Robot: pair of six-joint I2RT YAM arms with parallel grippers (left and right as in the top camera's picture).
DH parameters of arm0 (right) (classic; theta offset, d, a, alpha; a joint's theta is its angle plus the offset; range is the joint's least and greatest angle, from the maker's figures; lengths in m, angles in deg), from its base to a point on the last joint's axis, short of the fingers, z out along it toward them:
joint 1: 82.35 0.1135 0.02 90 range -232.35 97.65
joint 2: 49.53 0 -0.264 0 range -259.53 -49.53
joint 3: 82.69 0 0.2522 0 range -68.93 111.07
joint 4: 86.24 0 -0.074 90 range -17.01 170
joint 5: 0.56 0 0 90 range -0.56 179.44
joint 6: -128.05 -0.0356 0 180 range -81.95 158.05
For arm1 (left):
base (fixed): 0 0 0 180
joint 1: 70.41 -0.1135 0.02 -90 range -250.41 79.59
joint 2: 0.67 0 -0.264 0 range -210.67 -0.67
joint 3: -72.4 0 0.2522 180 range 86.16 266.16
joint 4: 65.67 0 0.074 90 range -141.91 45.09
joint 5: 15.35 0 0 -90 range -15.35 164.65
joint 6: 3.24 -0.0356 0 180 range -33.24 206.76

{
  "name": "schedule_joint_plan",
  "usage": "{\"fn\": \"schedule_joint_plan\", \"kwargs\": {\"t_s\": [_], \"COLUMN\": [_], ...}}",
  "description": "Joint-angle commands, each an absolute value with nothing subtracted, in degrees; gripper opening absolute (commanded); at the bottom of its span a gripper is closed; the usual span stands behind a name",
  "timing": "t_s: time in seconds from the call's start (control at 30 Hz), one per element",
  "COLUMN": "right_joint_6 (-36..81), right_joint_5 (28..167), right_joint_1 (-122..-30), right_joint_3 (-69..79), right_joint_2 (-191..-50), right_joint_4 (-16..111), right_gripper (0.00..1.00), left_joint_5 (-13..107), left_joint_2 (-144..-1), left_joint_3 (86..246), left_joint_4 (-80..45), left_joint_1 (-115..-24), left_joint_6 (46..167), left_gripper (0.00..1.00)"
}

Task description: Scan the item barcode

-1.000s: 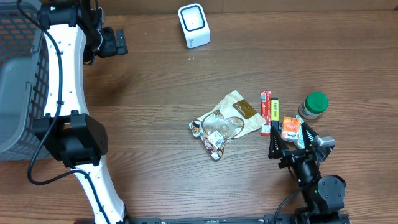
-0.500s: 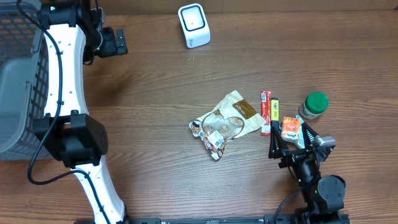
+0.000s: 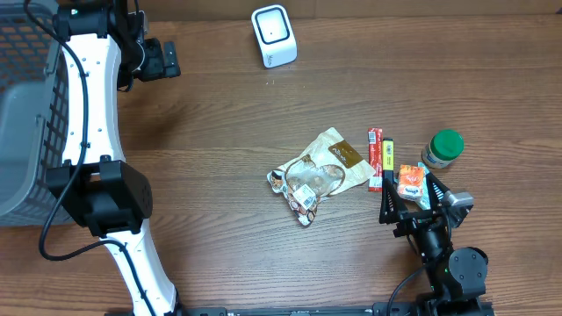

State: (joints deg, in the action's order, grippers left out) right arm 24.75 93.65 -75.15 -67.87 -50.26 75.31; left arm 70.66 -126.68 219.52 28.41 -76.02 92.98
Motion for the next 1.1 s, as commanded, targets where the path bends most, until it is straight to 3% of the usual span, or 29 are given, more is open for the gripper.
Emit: {"fn": "schedule_joint_plan", "kwargs": {"t_s": [0.0, 1.07], "right_joint_6": [24.53, 24.51], "right_joint_5": [93.12, 93.12], "right_joint_1": [-75.34, -75.34], "right_joint_3": [-68.48, -68.48], "right_joint_2": [-49.70, -49.70], "right_joint_4": [75.55, 75.55], "right_gripper": [1.00, 1.00], "left_joint_5": [71.03, 71.05], "left_joint_2": [-126.29, -126.49], "left_joint_3": [219.37, 219.39], "left_joint_4": [28.39, 28.39], "left_joint_1": [-75.63, -75.63], "left_joint_6": [92.52, 92.52], "left_gripper": [1.00, 1.00]}}
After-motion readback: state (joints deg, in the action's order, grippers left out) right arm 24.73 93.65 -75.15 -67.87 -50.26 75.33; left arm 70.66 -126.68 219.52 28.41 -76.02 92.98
